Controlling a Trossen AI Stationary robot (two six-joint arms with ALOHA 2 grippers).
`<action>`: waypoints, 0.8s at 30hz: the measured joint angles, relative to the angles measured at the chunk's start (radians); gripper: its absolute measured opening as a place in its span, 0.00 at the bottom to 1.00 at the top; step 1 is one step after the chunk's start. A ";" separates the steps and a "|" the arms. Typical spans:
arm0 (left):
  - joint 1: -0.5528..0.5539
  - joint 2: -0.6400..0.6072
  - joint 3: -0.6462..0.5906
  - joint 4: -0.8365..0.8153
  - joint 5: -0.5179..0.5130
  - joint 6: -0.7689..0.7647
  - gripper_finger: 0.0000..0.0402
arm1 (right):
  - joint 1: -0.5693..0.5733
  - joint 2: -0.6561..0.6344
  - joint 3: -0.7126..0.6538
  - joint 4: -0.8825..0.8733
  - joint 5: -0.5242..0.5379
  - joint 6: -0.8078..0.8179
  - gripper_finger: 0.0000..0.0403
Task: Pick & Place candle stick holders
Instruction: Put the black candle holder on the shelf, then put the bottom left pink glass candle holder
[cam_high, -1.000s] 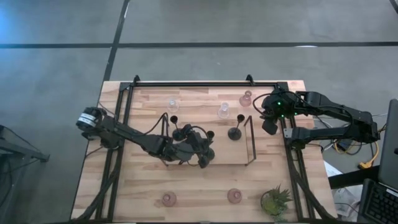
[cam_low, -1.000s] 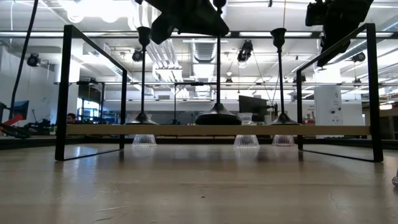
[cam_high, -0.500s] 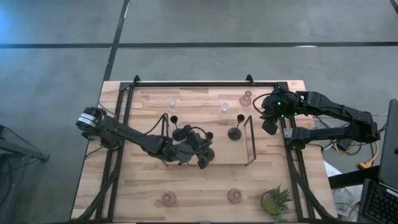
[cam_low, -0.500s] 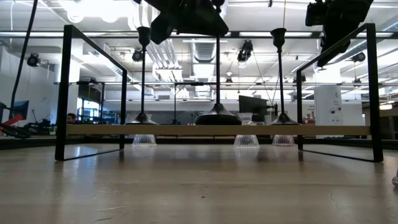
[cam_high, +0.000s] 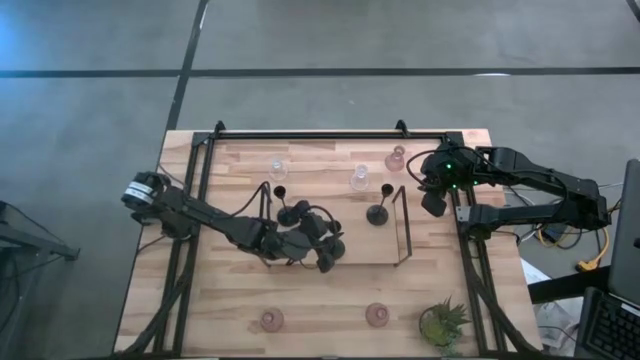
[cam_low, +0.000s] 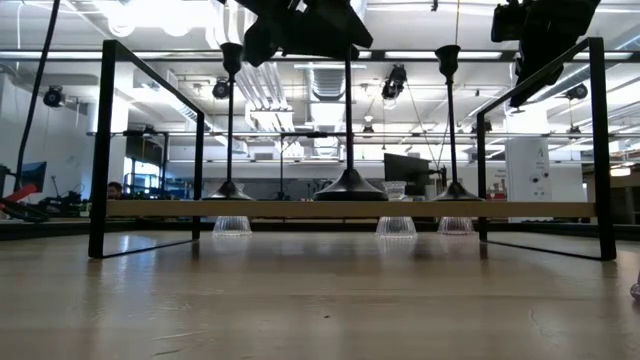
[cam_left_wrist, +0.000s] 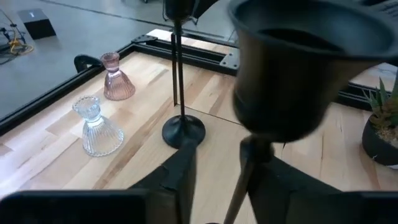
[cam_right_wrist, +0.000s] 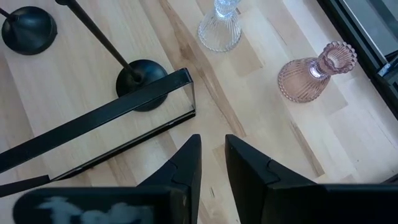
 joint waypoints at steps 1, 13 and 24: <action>0.000 0.000 0.002 0.001 0.000 0.011 0.36 | 0.000 0.000 0.000 0.000 0.000 0.000 0.16; -0.013 -0.002 0.004 0.036 -0.102 0.247 0.71 | 0.000 0.000 0.000 0.000 0.000 0.000 0.16; -0.086 -0.092 0.004 0.020 -0.212 0.430 0.72 | 0.000 0.000 0.000 0.000 0.000 0.000 0.16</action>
